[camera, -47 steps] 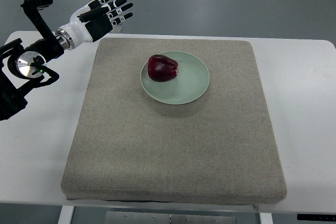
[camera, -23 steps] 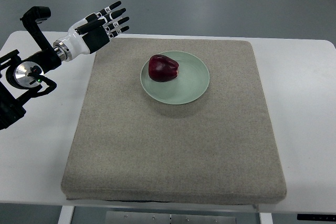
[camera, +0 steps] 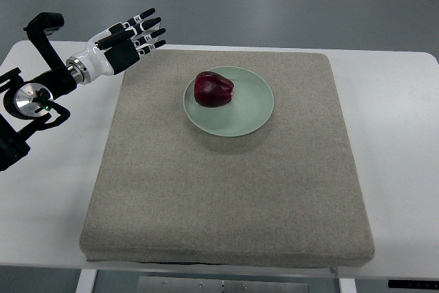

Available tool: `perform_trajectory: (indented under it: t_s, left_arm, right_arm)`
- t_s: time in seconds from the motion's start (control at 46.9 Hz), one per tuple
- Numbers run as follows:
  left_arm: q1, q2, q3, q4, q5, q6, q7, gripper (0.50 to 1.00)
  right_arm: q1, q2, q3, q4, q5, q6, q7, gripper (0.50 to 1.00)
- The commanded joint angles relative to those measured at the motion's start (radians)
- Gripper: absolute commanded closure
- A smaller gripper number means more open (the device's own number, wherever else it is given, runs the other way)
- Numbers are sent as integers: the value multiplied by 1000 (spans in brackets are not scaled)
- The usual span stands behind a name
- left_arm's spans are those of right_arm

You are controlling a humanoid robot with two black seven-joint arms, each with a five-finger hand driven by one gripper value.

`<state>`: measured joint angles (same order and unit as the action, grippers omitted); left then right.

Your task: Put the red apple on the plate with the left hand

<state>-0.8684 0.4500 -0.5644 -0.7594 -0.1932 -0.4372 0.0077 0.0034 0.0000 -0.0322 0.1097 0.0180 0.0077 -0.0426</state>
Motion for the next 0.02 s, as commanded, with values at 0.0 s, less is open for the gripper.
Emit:
perform_trajectory:
  t_s: [0.0]
  left_arm:
    - [-1,-1,-2,0,0,0,0,501]
  right_arm:
    - [-2,0,0,5,-1,-2,-5,568]
